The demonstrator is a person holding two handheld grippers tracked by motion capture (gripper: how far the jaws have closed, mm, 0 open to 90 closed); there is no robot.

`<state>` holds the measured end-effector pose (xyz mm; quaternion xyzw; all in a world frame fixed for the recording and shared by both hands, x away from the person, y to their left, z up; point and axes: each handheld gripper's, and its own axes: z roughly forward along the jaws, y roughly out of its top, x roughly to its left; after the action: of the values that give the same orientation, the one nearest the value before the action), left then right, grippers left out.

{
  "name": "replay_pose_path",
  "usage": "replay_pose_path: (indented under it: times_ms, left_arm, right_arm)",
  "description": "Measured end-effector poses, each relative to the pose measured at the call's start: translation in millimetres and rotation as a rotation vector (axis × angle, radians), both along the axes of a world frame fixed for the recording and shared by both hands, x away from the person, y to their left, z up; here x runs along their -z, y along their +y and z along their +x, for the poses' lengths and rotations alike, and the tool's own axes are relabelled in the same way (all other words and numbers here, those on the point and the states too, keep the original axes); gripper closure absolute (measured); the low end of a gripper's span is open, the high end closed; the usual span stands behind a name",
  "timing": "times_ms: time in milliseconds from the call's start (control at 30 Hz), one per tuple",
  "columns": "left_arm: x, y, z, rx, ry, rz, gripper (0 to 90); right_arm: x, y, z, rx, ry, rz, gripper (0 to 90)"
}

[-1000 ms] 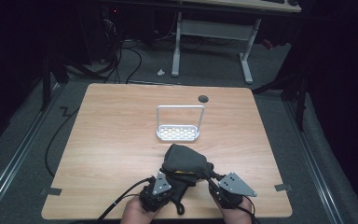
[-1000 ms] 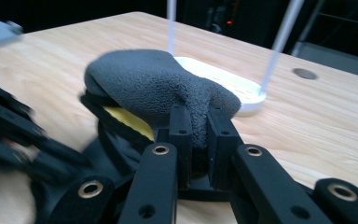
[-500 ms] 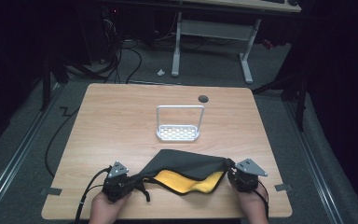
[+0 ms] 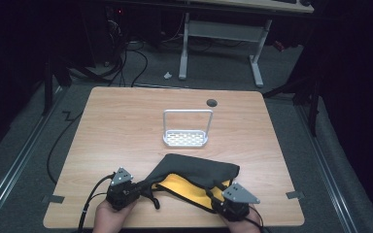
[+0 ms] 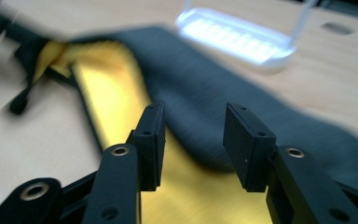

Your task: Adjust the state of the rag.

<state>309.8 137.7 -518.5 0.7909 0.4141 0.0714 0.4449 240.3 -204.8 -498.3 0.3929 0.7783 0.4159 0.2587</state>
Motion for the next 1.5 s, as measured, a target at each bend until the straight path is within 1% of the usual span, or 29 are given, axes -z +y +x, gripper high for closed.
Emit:
replay_pose_path:
  times_ms: [67, 100, 267, 300, 333, 367, 400, 467, 500, 533, 567, 667, 733, 767, 800, 833, 867, 1000, 1033, 1100, 1167, 1233, 1300, 1333, 1367, 1400, 1433, 1467, 1500]
  left_arm:
    - [-1.0, -1.6, 4.0, 0.011, -0.003, -0.004, 85.4]
    - [-1.0, -1.6, 4.0, 0.011, -0.003, -0.004, 85.7]
    - [-4.2, -1.2, 10.2, 0.006, -0.008, -0.033, 86.5]
    - [-5.0, -0.1, 10.8, 0.002, -0.013, -0.038, 86.5]
    - [-5.0, -0.1, 10.8, 0.002, -0.013, -0.038, 86.5]
    - [-5.9, 1.5, 11.5, -0.001, -0.014, -0.046, 86.5]
    - [-8.1, 5.2, 12.8, -0.012, -0.018, -0.057, 86.6]
    - [-9.7, 9.3, 13.8, -0.019, -0.018, -0.074, 86.6]
    - [-10.5, 11.1, 13.9, -0.023, -0.016, -0.081, 86.7]
    - [-10.5, 11.1, 13.9, -0.023, -0.016, -0.081, 86.7]
    - [-12.4, 13.7, 13.5, -0.029, -0.023, -0.087, 86.7]
    - [-17.0, 18.4, 12.9, -0.037, -0.036, -0.097, 86.8]
    - [-18.4, 20.1, 12.7, -0.044, -0.04, -0.104, 86.9]
    - [-20.0, 24.6, 13.5, -0.051, -0.04, -0.111, 86.9]
    - [-20.3, 26.7, 14.1, -0.056, -0.04, -0.114, 86.9]
    - [-20.3, 26.7, 14.1, -0.056, -0.04, -0.114, 86.9]
    - [-20.6, 30.9, 15.7, -0.066, -0.036, -0.122, 87.0]
    - [-21.6, 36.3, 18.0, -0.066, -0.018, -0.143, 87.0]
    - [-21.6, 36.3, 18.0, -0.066, -0.018, -0.143, 87.0]
    - [-22.5, 36.6, 18.7, -0.063, -0.02, -0.146, 86.9]
    - [-19.1, 36.0, 25.2, -0.087, -0.01, -0.14, 85.7]
    - [-10.8, 37.6, 35.1, -0.124, 0.006, -0.131, 79.4]
    - [-2.9, 41.0, 43.7, -0.156, 0.036, -0.133, 72.2]
    - [-2.9, 41.0, 43.7, -0.156, 0.036, -0.133, 68.8]
    - [-2.3, 43.4, 44.4, -0.18, 0.032, -0.135, 68.8]
    - [-8.0, 47.4, 39.0, -0.214, -0.008, -0.146, 64.1]
    - [-12.4, 46.8, 34.2, -0.203, -0.029, -0.14, 64.2]
    - [-12.4, 46.8, 34.2, -0.203, -0.029, -0.14, 64.2]
    - [-19.8, 41.9, 22.5, -0.17, -0.069, -0.114, 64.3]
  right_arm:
    - [8.6, 4.3, -2.9, -0.019, 0.065, -0.013, 59.0]
    - [12.9, 5.5, -3.0, -0.025, 0.086, -0.034, 58.9]
    - [29.0, 8.0, 0.0, -0.022, 0.16, -0.127, 58.1]
    - [29.6, 6.6, 0.3, -0.019, 0.16, -0.127, 61.4]
    - [29.1, 5.1, 0.9, -0.011, 0.174, -0.118, 69.4]
    - [29.1, 5.1, 0.9, -0.011, 0.174, -0.118, 69.4]
    - [27.9, 0.8, -0.2, 0.009, 0.166, -0.152, 82.1]
    - [26.9, -5.6, 0.1, 0.019, 0.164, -0.176, 85.5]
    - [26.8, -10.6, 0.8, 0.036, 0.167, -0.177, 85.7]
    - [26.8, -10.6, 0.8, 0.036, 0.167, -0.177, 85.7]
    - [26.1, -25.4, 5.2, 0.079, 0.18, -0.161, 85.9]
    - [25.5, -44.9, 11.8, 0.134, 0.19, -0.149, 85.9]
    - [25.4, -57.8, 15.9, 0.181, 0.187, -0.155, 85.9]
    - [25.3, -63.8, 17.7, 0.2, 0.191, -0.151, 85.9]
    - [25.1, -69.5, 19.4, 0.219, 0.188, -0.159, 86.0]
    - [25.1, -69.5, 19.4, 0.219, 0.188, -0.159, 86.0]
    - [24.8, -80.7, 22.0, 0.263, 0.181, -0.185, 86.2]
    - [25.0, -102.1, 23.6, 0.326, 0.175, -0.188, 86.2]
    - [25.0, -102.1, 23.6, 0.326, 0.175, -0.188, 86.2]
    - [24.1, -106.3, 22.6, 0.339, 0.19, -0.165, 86.0]
    - [23.3, -101.2, 21.1, 0.32, 0.191, -0.177, 85.1]
    - [22.3, -94.9, 18.8, 0.3, 0.203, -0.169, 83.9]
    - [22.4, -89.9, 17.2, 0.284, 0.205, -0.167, 82.2]
    - [22.4, -89.9, 17.2, 0.284, 0.205, -0.167, 82.2]
    - [22.3, -88.2, 16.4, 0.276, 0.208, -0.158, 79.7]
    - [20.4, -86.6, 15.2, 0.27, 0.205, -0.144, 75.1]
    - [18.7, -86.3, 14.7, 0.267, 0.198, -0.136, 74.6]
    - [18.7, -86.3, 14.7, 0.267, 0.198, -0.136, 74.6]
    - [14.5, -86.0, 14.2, 0.26, 0.178, -0.119, 74.4]
